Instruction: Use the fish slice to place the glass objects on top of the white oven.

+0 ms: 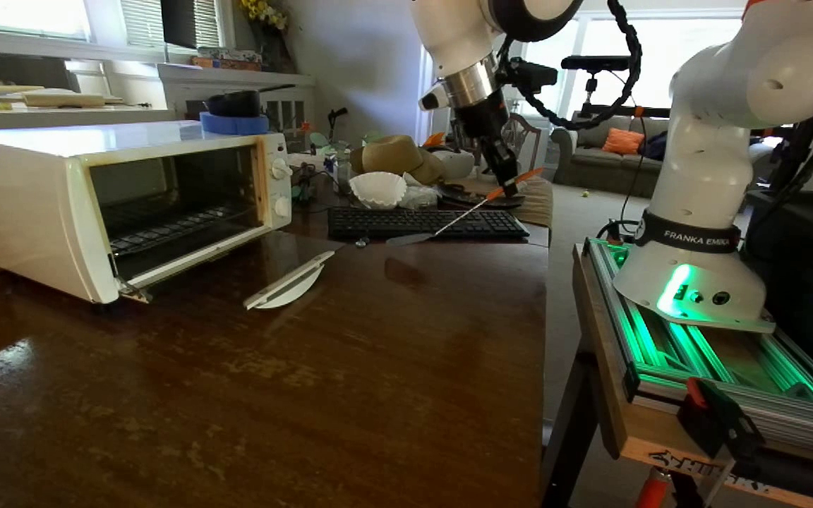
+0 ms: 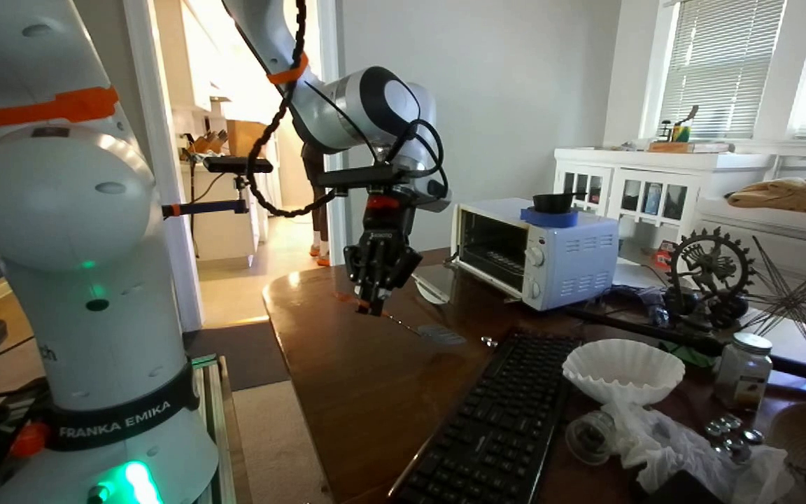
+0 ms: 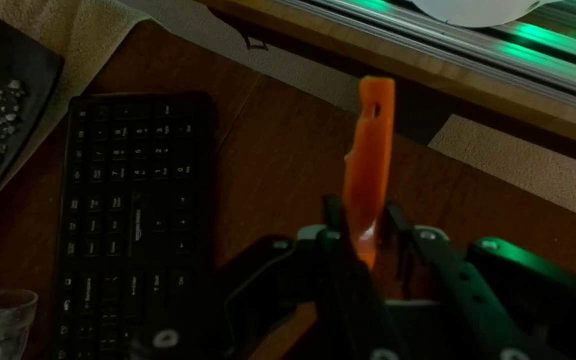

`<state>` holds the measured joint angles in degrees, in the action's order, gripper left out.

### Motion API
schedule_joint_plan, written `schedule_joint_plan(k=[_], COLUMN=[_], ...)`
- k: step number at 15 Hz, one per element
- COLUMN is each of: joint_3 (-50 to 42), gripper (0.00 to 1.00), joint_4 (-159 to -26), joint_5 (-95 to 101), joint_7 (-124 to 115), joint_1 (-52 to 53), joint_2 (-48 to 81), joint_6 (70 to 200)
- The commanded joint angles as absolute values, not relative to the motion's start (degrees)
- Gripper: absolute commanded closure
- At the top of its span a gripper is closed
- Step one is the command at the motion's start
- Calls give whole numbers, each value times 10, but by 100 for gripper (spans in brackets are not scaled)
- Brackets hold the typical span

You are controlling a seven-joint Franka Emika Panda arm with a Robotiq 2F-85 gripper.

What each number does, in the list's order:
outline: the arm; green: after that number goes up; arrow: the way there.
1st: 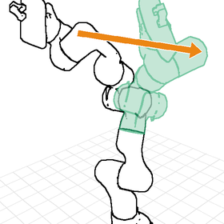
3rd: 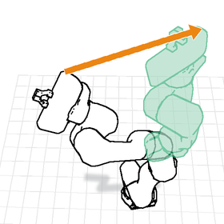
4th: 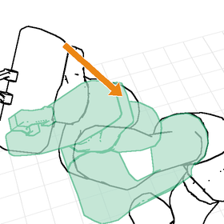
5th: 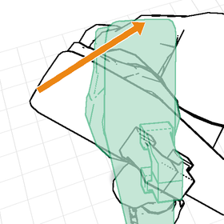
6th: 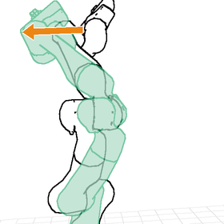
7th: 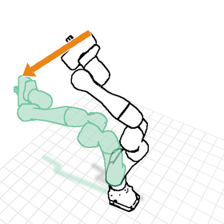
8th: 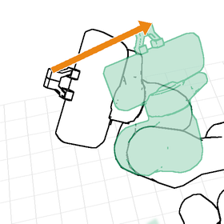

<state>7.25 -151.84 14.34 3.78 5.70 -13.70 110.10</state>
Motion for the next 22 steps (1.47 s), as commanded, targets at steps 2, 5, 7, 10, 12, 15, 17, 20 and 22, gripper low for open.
schedule_joint_plan(k=[2,5,7,10,12,15,17,20,22], joint_3=[77,80,81,79,78,74,71,68,64], gripper=[94,94,94,94,94,94,94,94,94], joint_4=[-1510,-1508,-1510,-1511,-1511,-1514,-1514,-1516,-1519], joint_5=[169,175,178,179,178,172,170,169,166], joint_7=[20,22,23,25,25,33,35,36,39], joint_1=[62,63,63,63,62,60,59,58,56], joint_2=[-105,-93,-87,-76,-72,-66,-61,-54,-50], joint_6=[1157,1184,1199,1219,1232,1257,1270,1282,1289])
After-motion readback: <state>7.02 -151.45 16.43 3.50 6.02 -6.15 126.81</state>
